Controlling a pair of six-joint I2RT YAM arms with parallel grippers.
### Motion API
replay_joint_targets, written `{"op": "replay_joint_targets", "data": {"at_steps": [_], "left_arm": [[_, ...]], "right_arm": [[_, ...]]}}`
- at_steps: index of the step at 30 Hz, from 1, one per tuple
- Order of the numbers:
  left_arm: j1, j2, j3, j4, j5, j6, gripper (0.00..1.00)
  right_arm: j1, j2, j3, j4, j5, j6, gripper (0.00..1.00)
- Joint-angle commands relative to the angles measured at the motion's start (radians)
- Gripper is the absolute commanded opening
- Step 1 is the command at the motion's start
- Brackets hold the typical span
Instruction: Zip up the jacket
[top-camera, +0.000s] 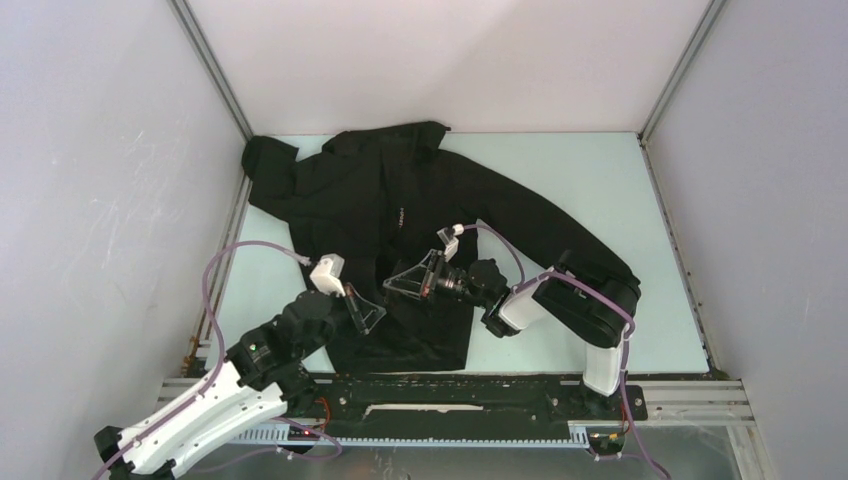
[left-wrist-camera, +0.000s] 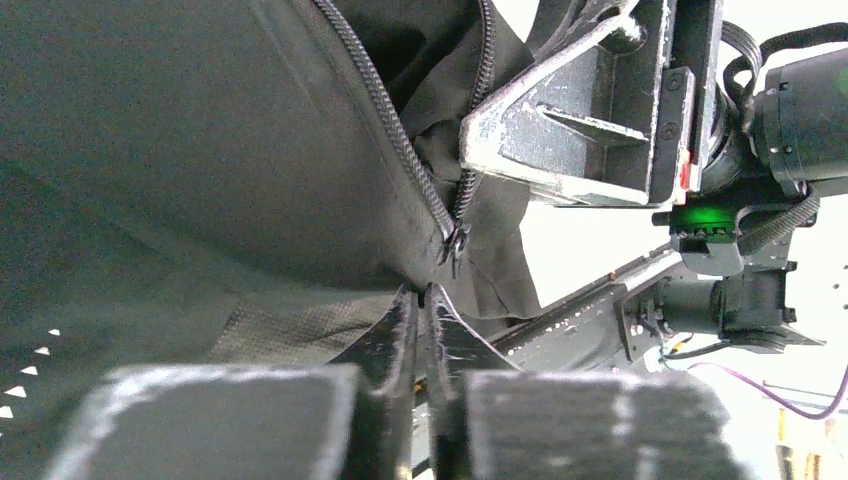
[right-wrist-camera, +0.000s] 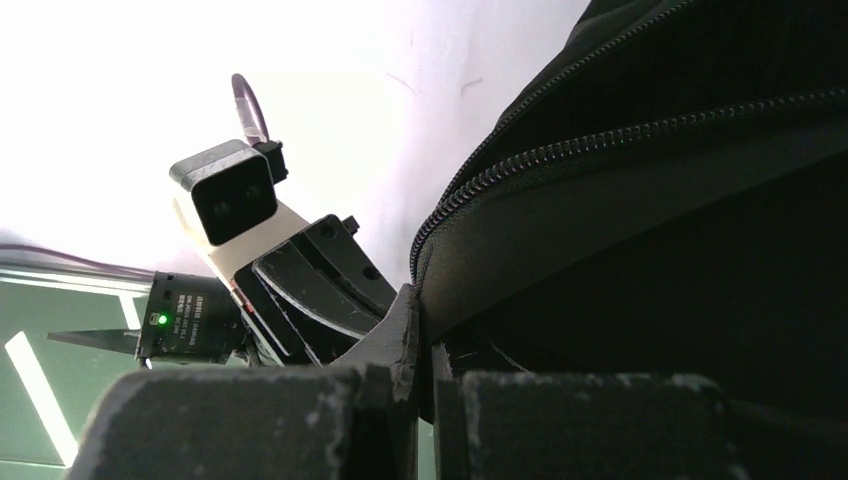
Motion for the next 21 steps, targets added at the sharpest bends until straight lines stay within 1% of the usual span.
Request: {"op": "replay_joint_targets", "data": {"at_steps": [1, 4, 5, 7, 9, 12, 14, 18, 21], "left_arm": [[-0.004, -0.056, 0.061, -0.107, -0.011, -0.02, 0.17], [-0.003, -0.094, 0.063, -0.132, -0.026, -0.071, 0.5], [-0.002, -0.102, 0.063, -0.136, -0.019, -0.082, 0.55], [-0.002, -0.107, 0.07, -0.156, -0.015, -0.097, 0.62], [-0.003, -0.105, 0.084, -0.206, -0.046, -0.127, 0.7], [-0.001, -0.113, 0.101, -0.226, -0.084, -0.149, 0.77], [0.004, -0.122, 0.111, -0.22, -0.105, -0.167, 0.8], [0.028, -0.149, 0.11, -0.173, -0.115, -0.228, 0.84], [0.097, -0.155, 0.086, -0.1, -0.052, -0.277, 0.83]], "right_arm": [[-0.028, 0.009, 0.014, 0.159, 0.069, 0.027, 0.0], [-0.025, 0.024, 0.011, 0.162, 0.061, 0.021, 0.0], [-0.025, 0.027, 0.01, 0.162, 0.06, 0.02, 0.0], [-0.025, 0.029, 0.01, 0.162, 0.057, 0.02, 0.0], [-0.024, 0.028, 0.01, 0.161, 0.052, 0.016, 0.0], [-0.022, 0.026, 0.007, 0.163, 0.044, 0.013, 0.0], [-0.02, 0.024, 0.004, 0.163, 0.041, 0.009, 0.0], [-0.02, 0.015, -0.003, 0.163, 0.038, 0.0, 0.0], [-0.018, 0.007, -0.007, 0.163, 0.037, -0.009, 0.0]]}}
